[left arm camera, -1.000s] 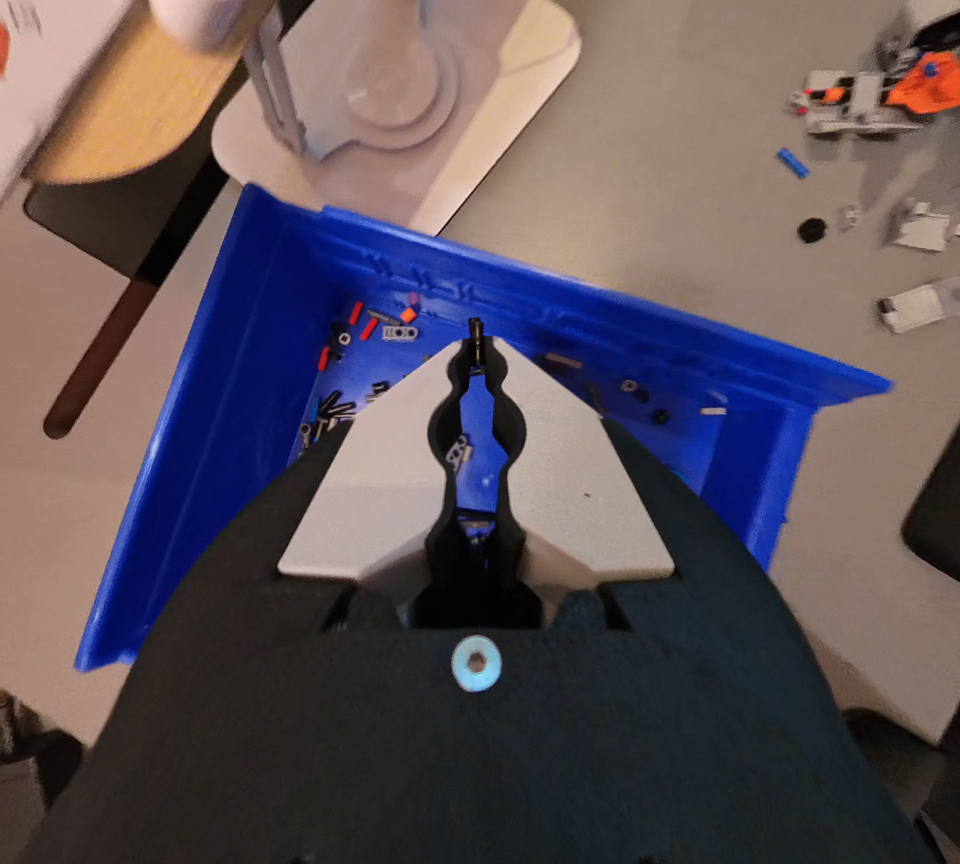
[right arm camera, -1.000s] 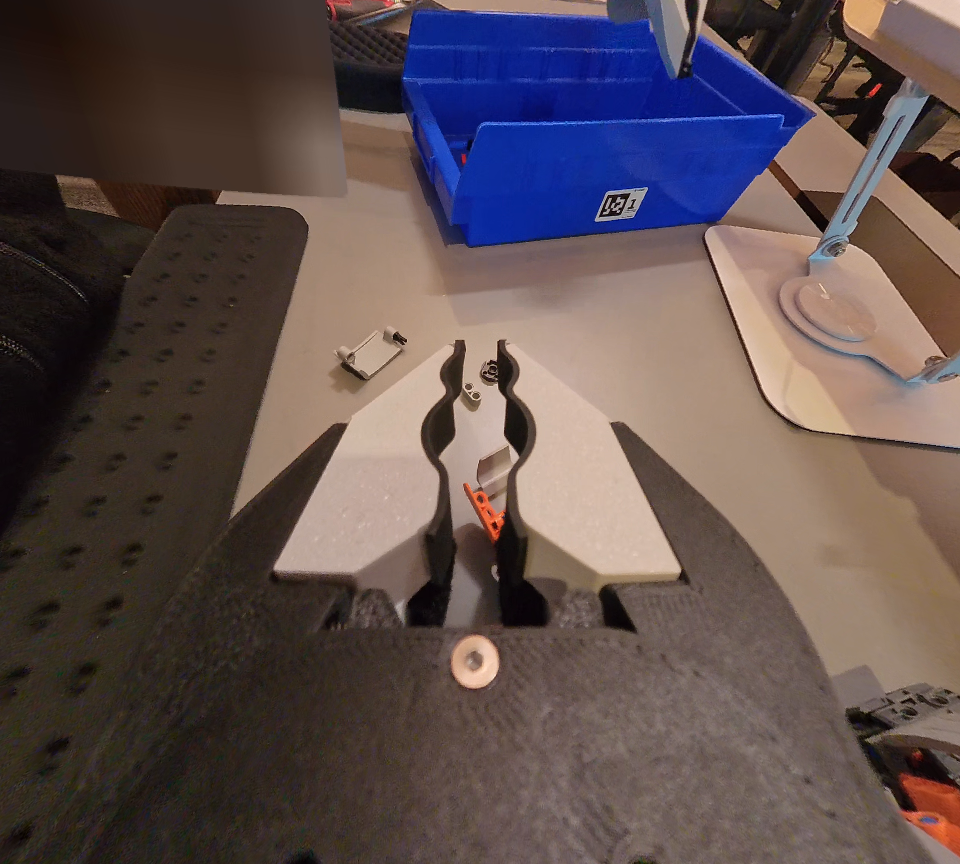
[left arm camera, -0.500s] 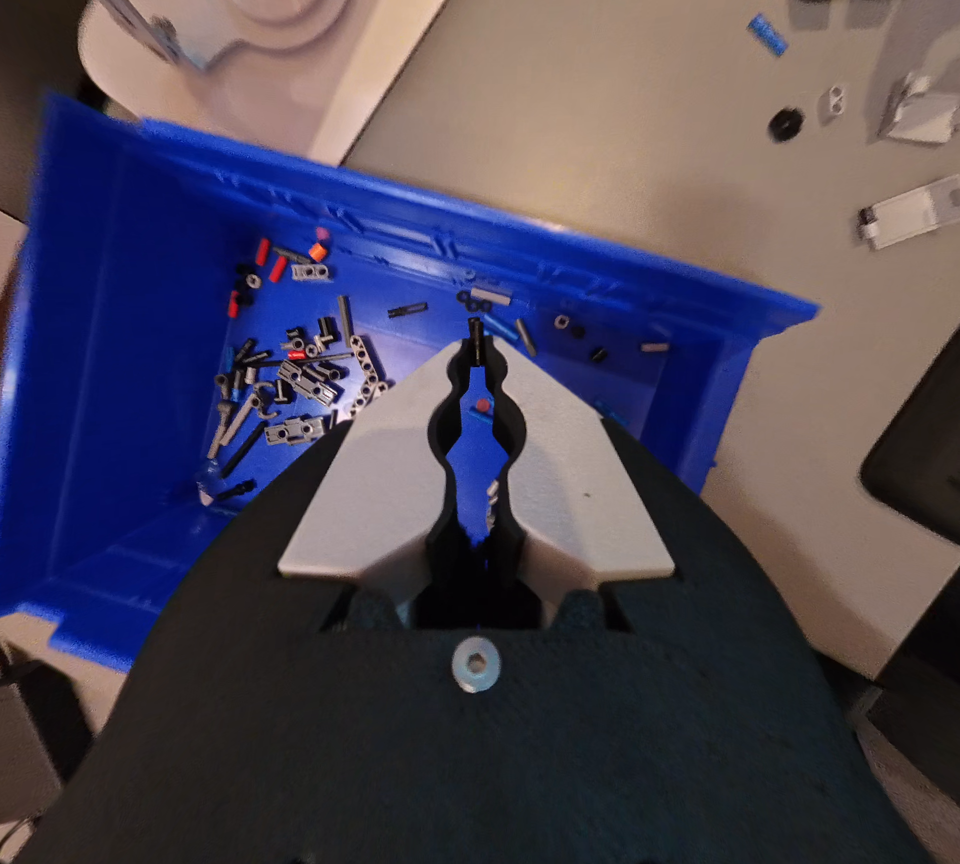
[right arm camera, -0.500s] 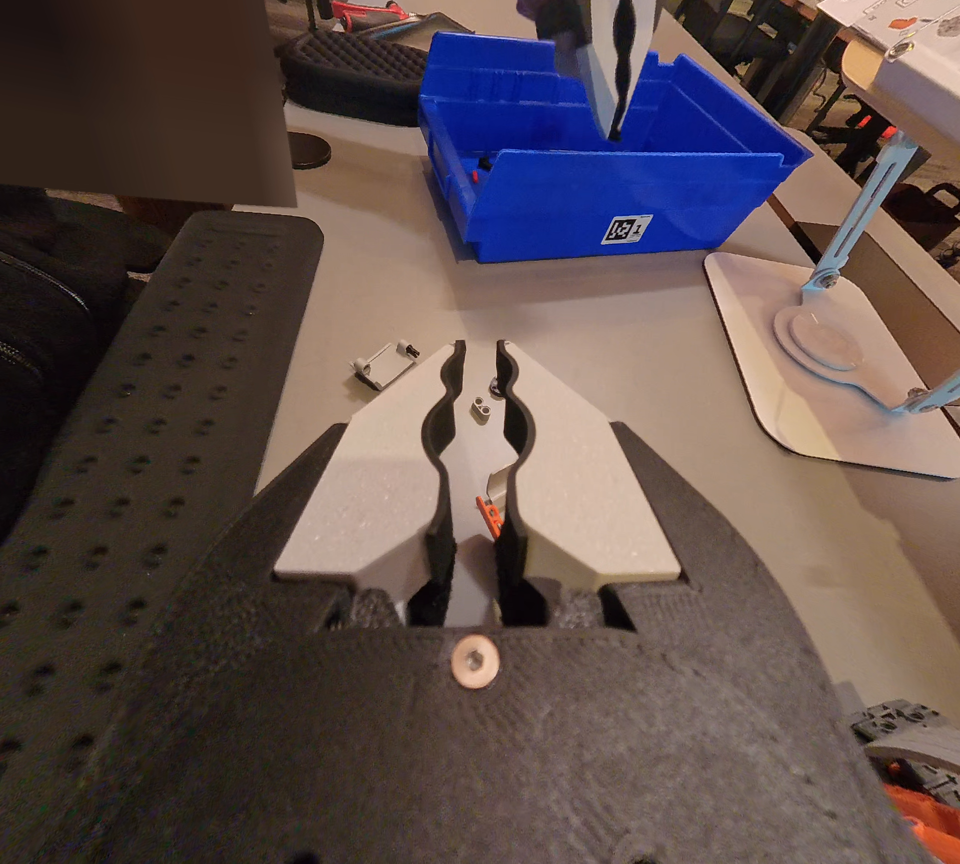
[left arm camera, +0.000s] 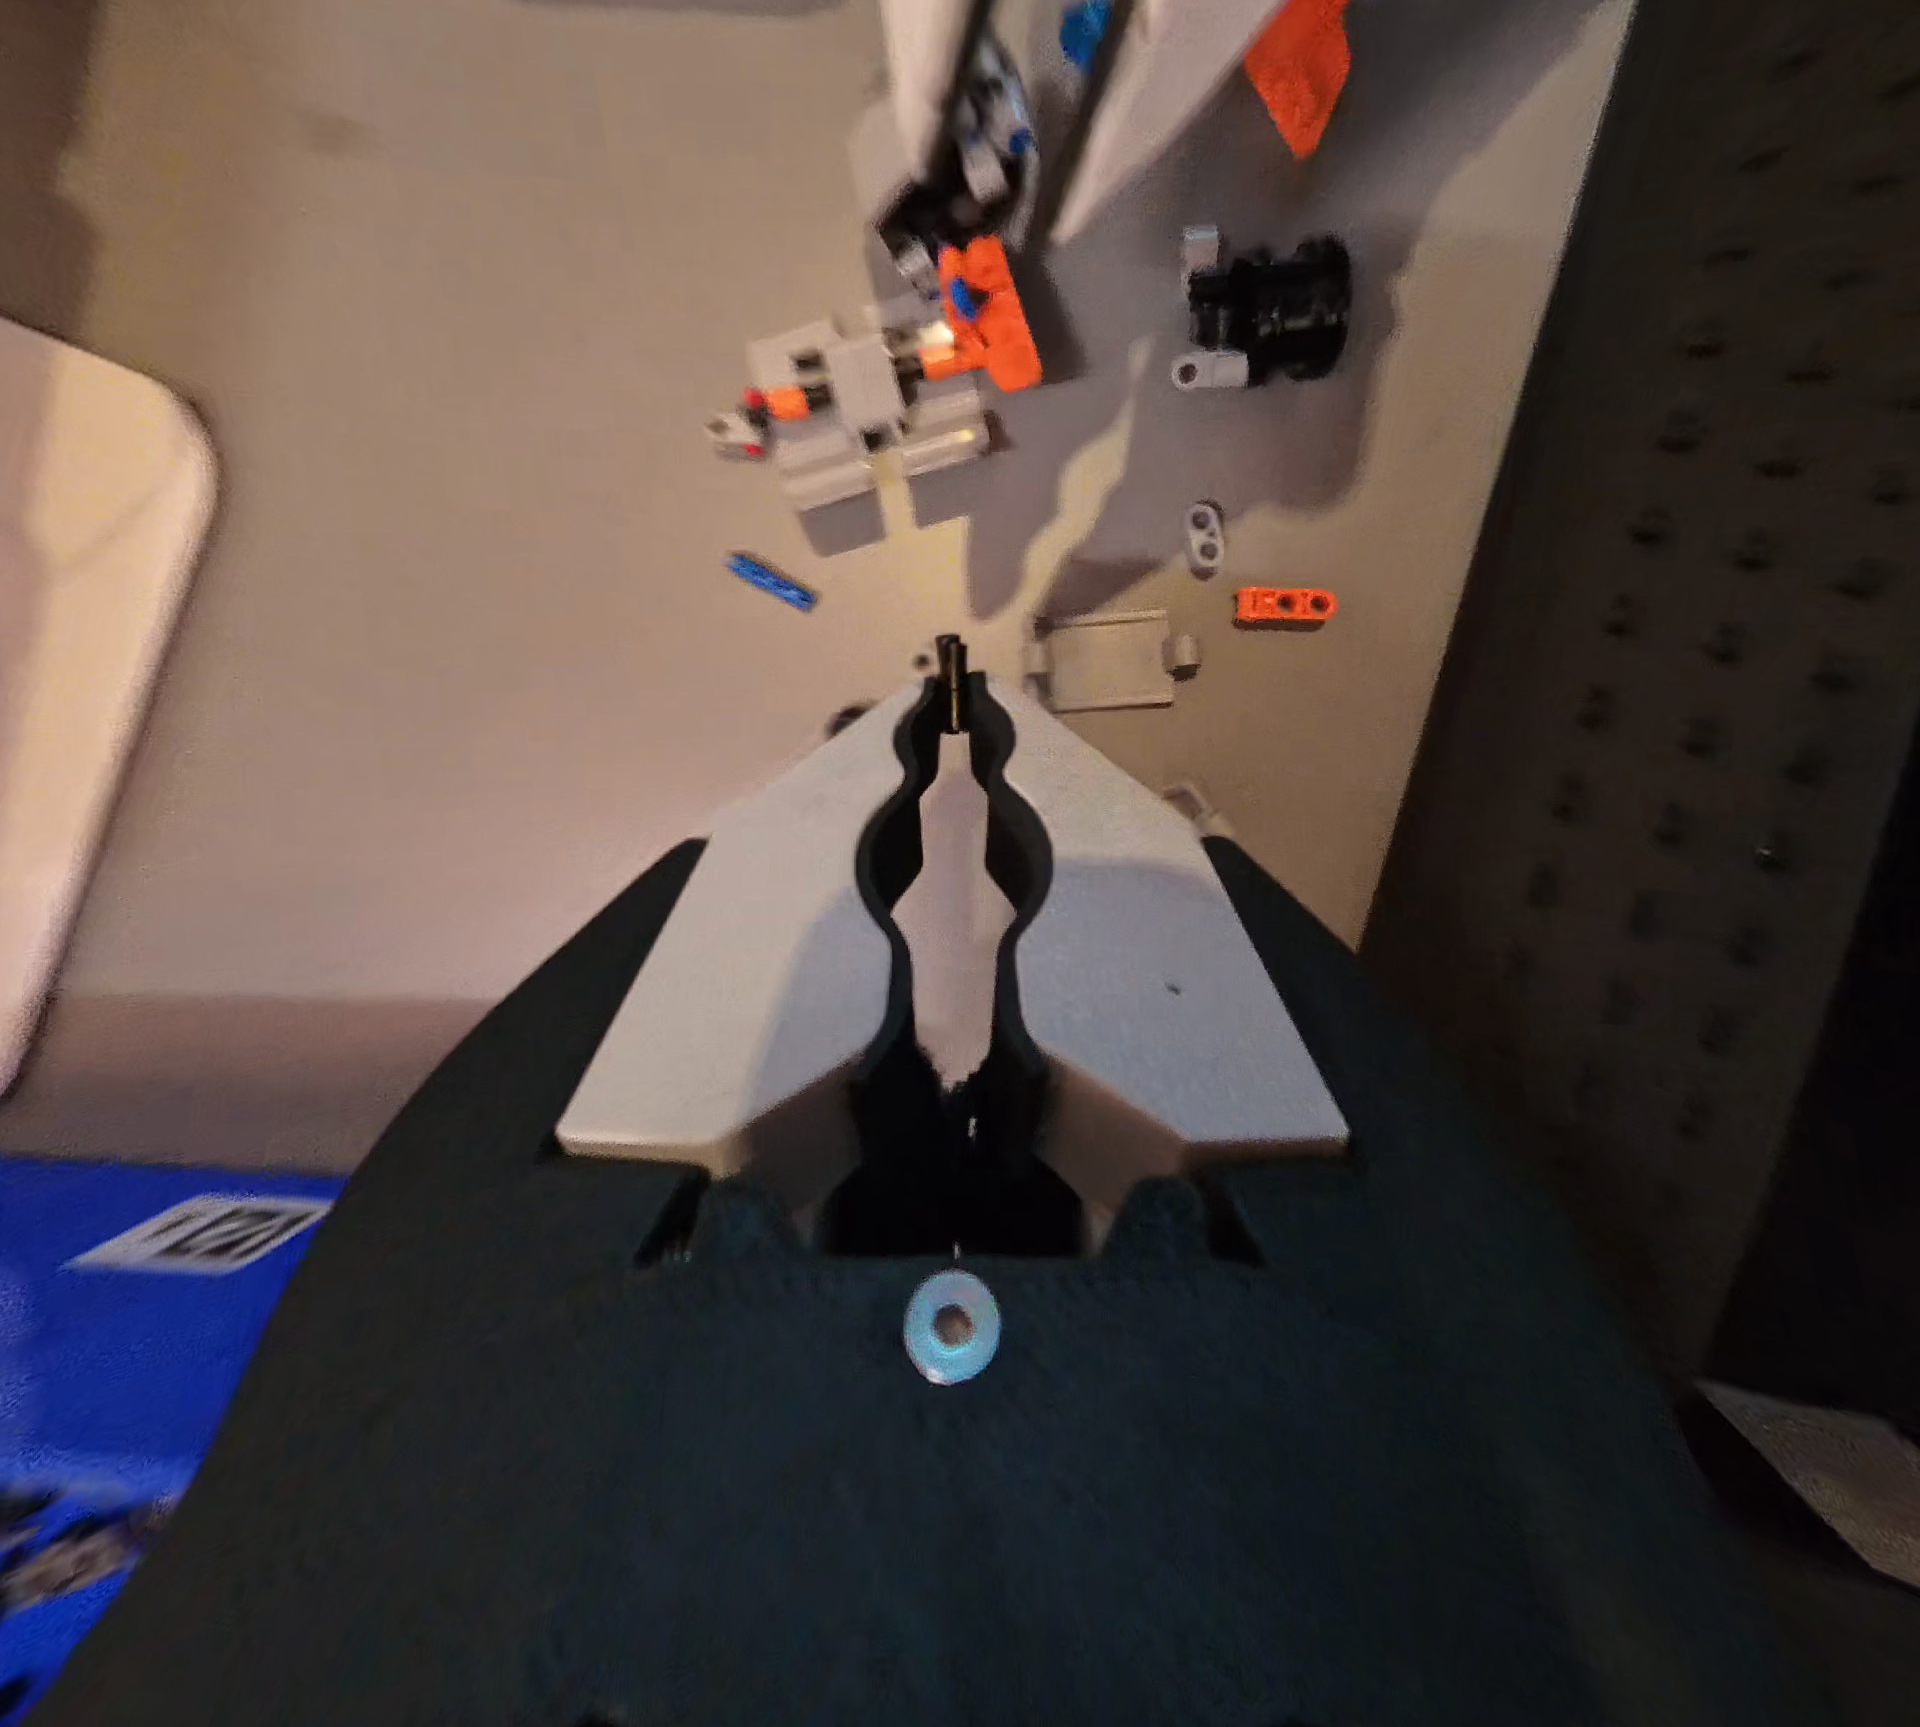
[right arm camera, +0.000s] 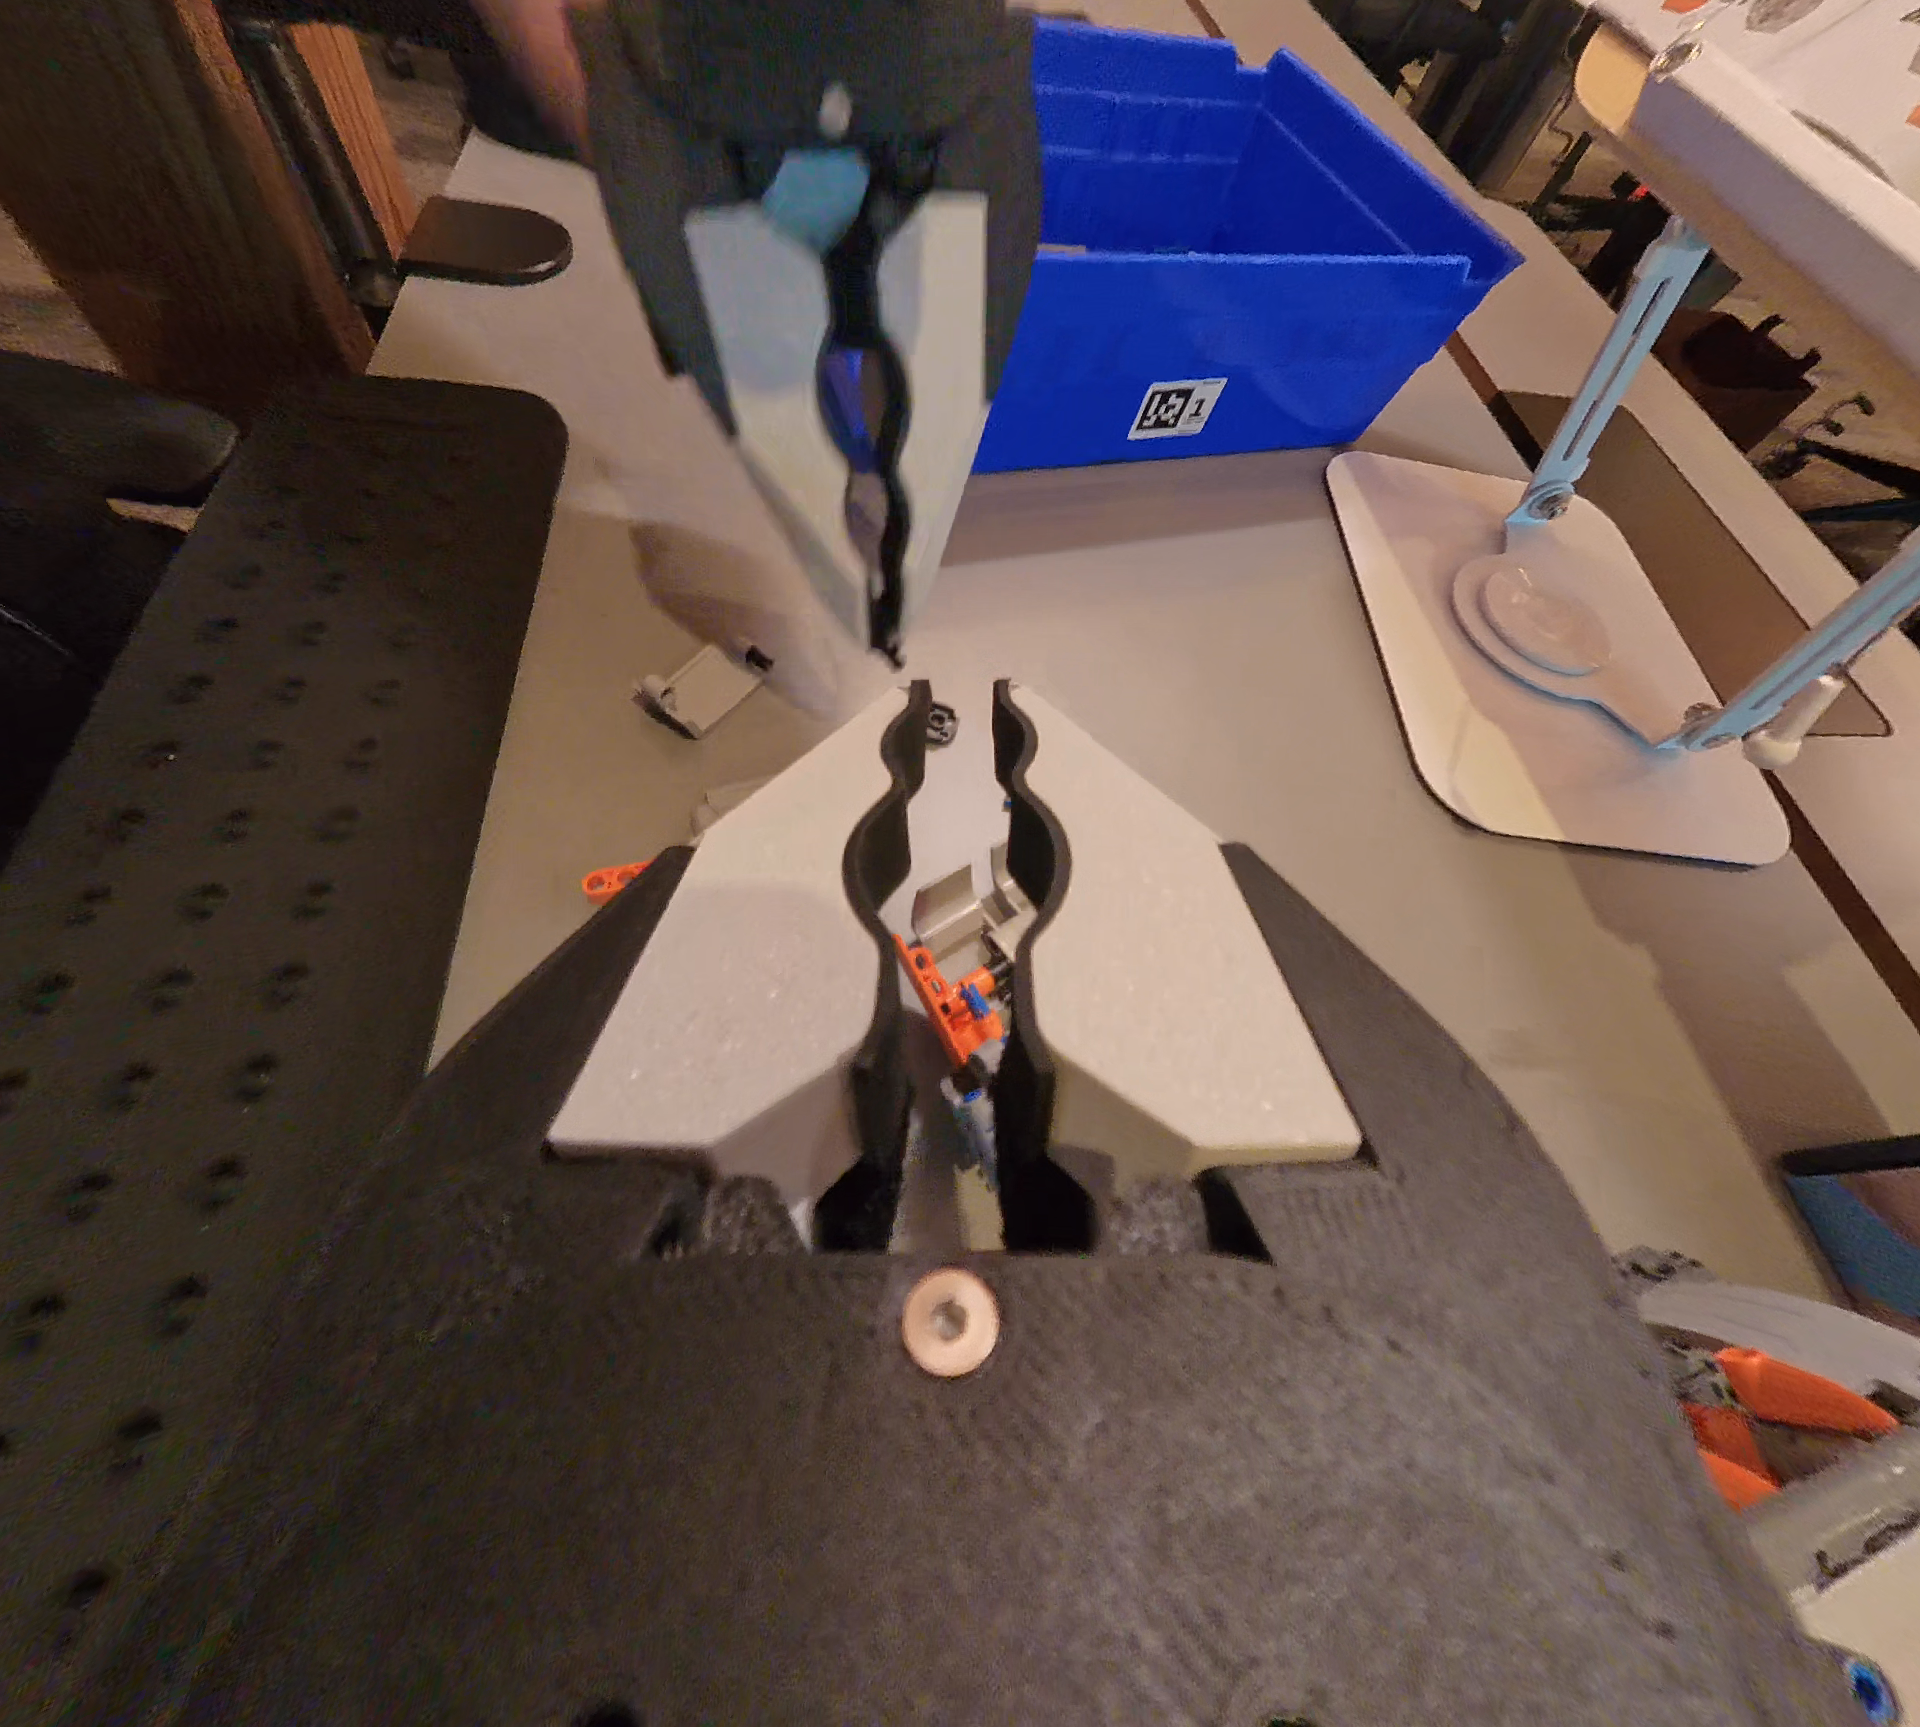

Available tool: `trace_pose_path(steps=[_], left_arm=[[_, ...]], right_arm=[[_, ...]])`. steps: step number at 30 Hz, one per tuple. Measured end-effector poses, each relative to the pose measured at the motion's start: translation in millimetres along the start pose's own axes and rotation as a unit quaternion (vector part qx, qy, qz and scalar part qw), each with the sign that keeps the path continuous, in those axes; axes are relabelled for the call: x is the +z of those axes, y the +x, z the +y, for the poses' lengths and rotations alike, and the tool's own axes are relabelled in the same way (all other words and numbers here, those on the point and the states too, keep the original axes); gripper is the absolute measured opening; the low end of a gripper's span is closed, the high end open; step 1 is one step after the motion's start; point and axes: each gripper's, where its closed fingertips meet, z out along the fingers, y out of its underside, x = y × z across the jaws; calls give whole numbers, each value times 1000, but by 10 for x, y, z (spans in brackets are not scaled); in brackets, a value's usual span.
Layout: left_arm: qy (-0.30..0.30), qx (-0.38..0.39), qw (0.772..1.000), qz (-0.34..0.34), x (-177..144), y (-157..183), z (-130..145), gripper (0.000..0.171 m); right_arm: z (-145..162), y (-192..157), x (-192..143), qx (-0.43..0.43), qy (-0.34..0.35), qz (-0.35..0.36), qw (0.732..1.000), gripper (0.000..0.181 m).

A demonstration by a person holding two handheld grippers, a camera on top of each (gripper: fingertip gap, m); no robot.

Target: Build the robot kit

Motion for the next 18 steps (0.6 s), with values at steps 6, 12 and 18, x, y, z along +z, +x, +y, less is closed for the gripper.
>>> trace_pose_path(steps=[6,12,18], left_arm=[[-58,-22,998,-1,454,125,392,2],[-41,-25,999,11,452,165,406,4],[-26,-38,999,25,437,188,419,2]], right_arm=[[118,-66,91,-14,-30,-7,999,10],[138,-146,147,-29,-42,-12,999,10],[160,-173,172,-33,-46,-17,998,10]])
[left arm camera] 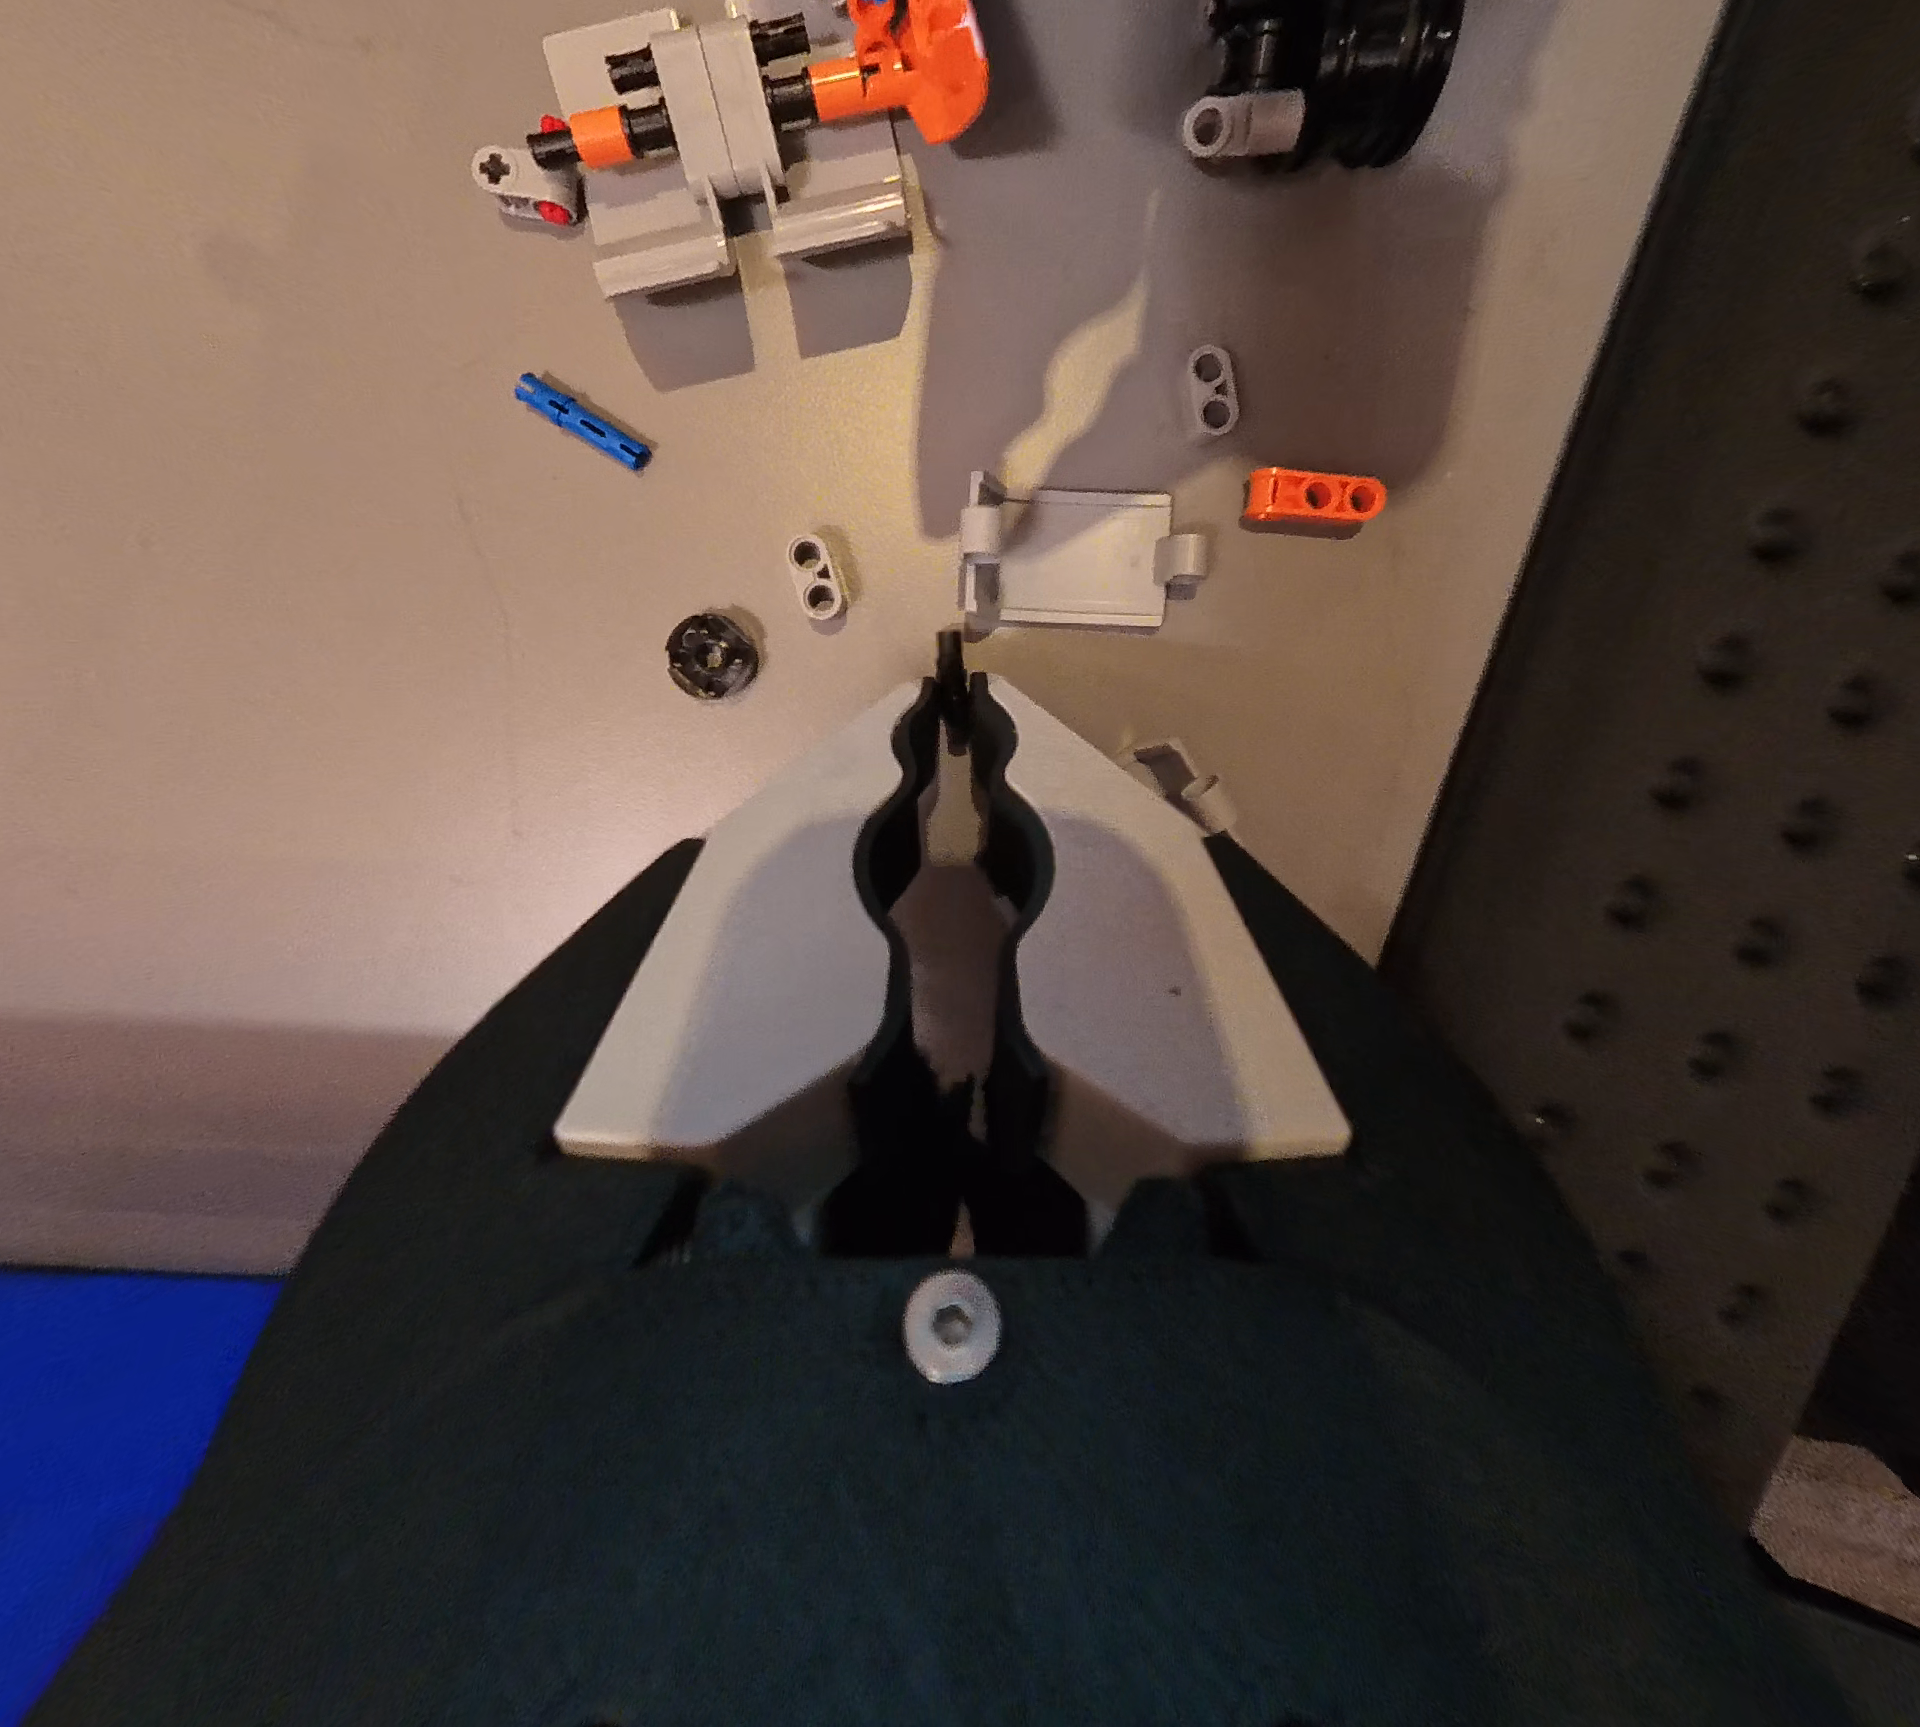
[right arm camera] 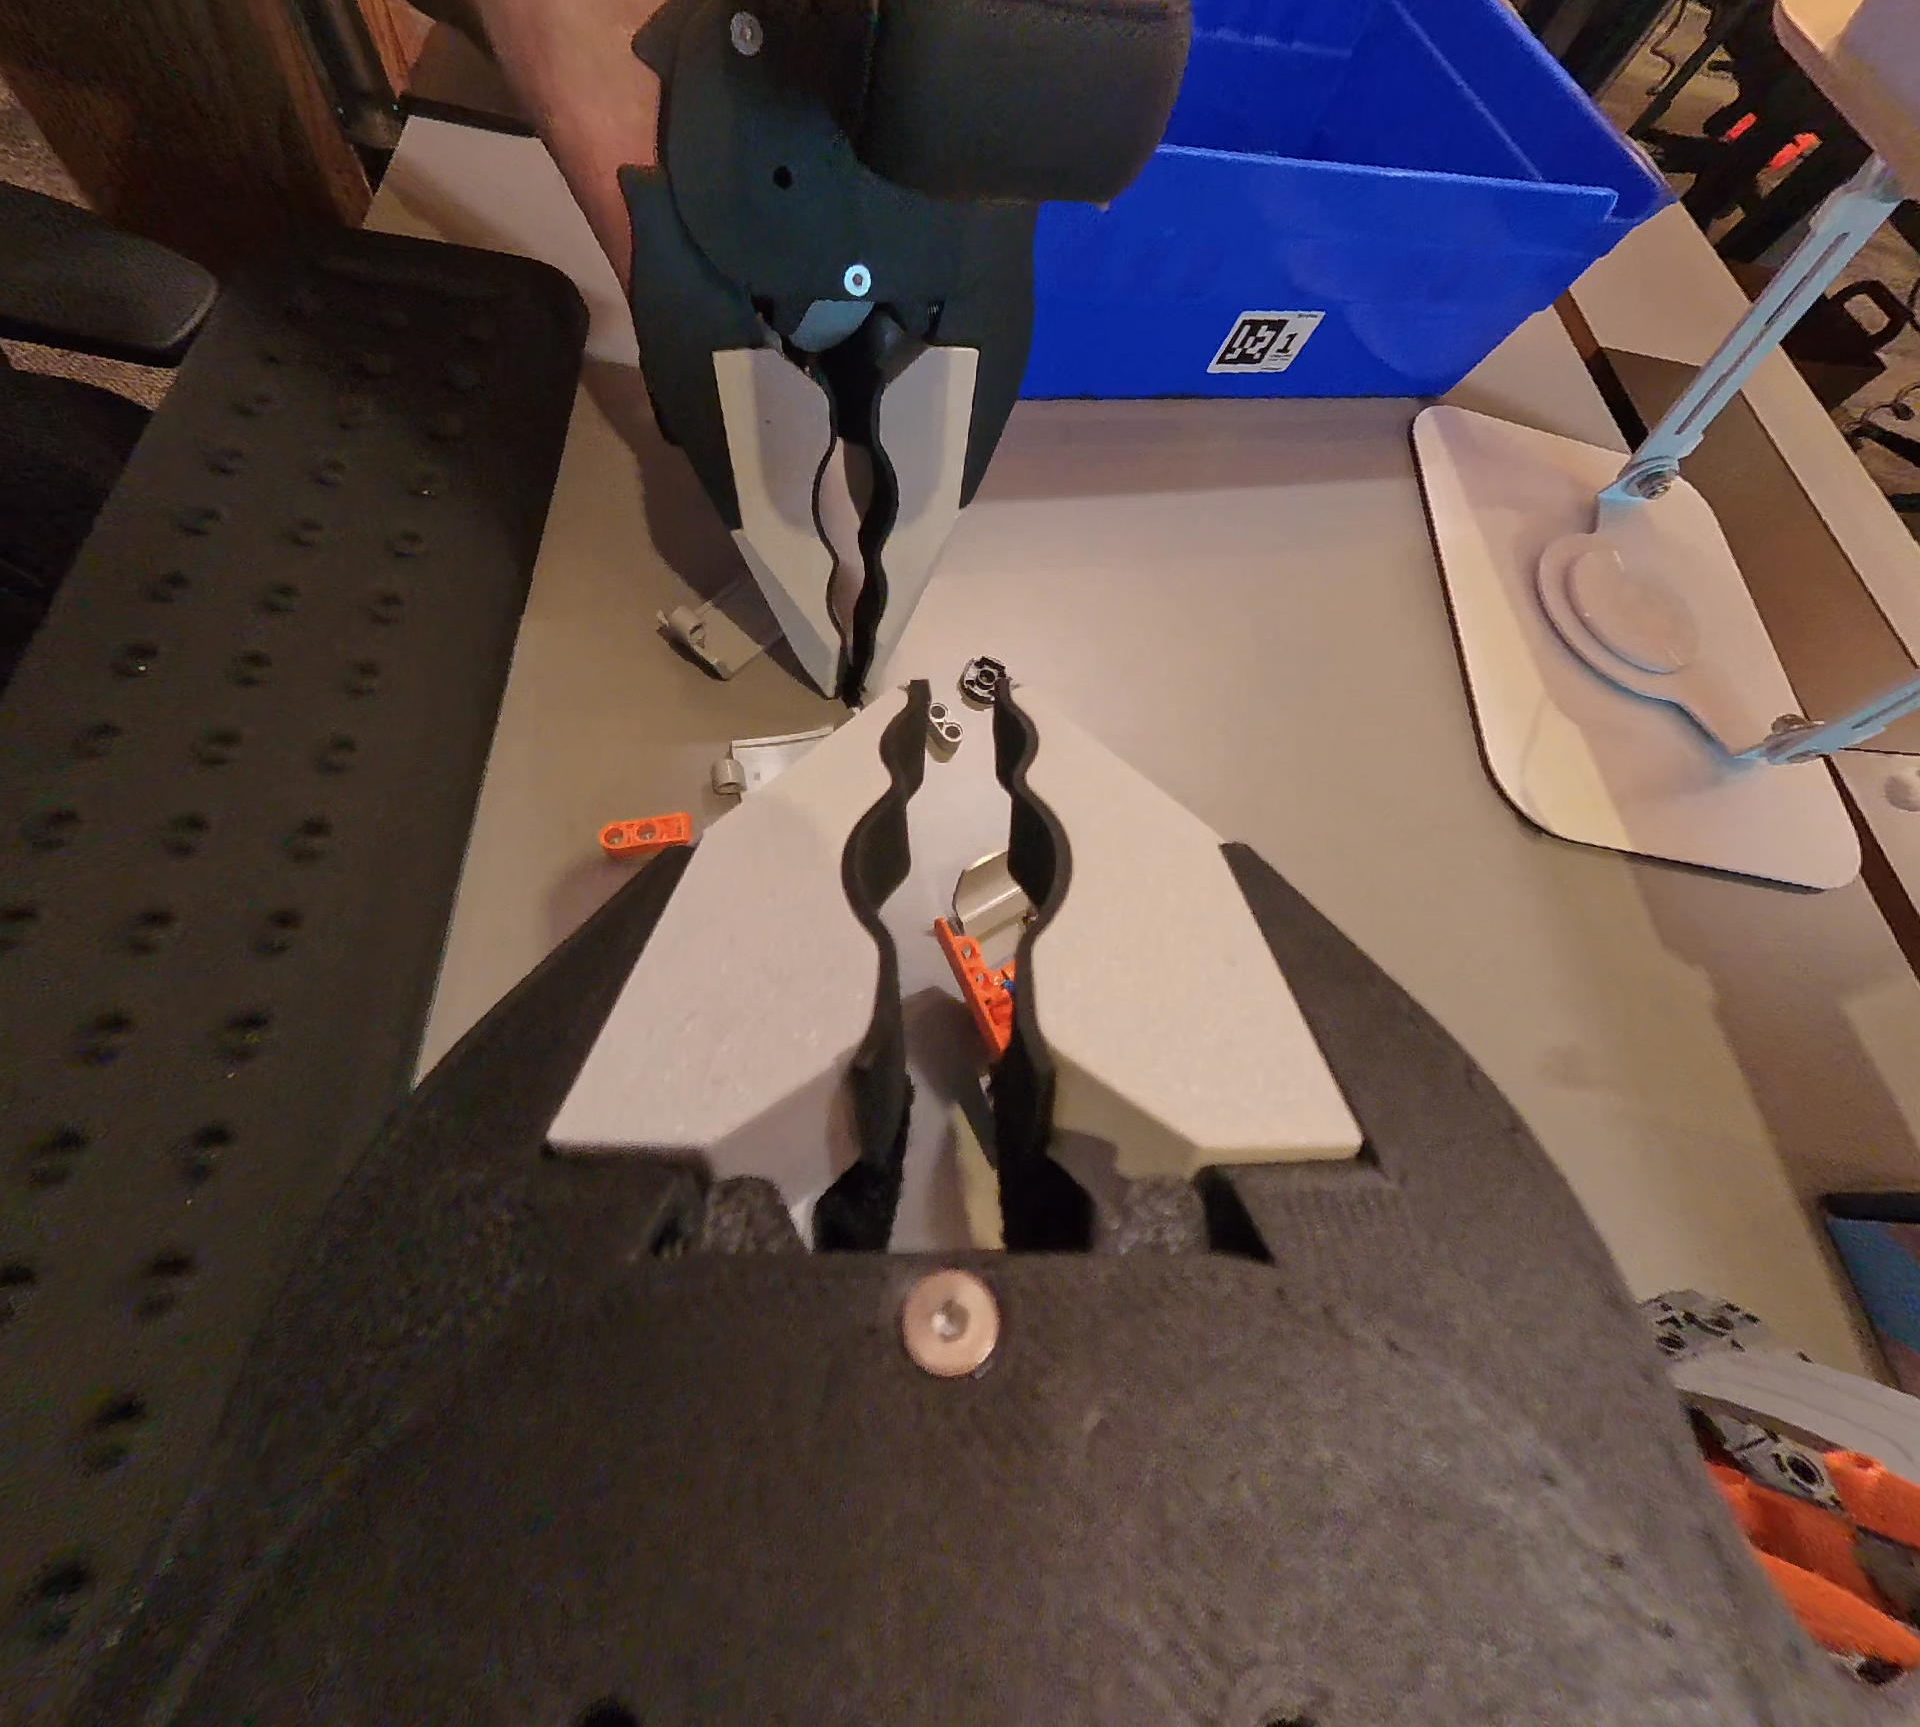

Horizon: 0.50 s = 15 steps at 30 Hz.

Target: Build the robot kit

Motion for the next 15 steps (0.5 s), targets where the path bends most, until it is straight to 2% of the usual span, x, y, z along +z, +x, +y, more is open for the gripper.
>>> trace_pose_path(steps=[5,8,12,15], left_arm=[[11,-10,1000,6,-13,-9,15,2],[28,2,1000,-13,-69,-49,-35,2],[50,66,993,-83,-230,-108,-188,2],[70,120,979,-150,-365,-126,-358,2]], right_arm=[[10,-21,14,-1,-2,-6,1000,10],[16,-40,31,4,-1,-12,1000,10],[-32,-69,61,57,25,-38,997,10],[-55,-69,90,114,46,-60,991,11]])
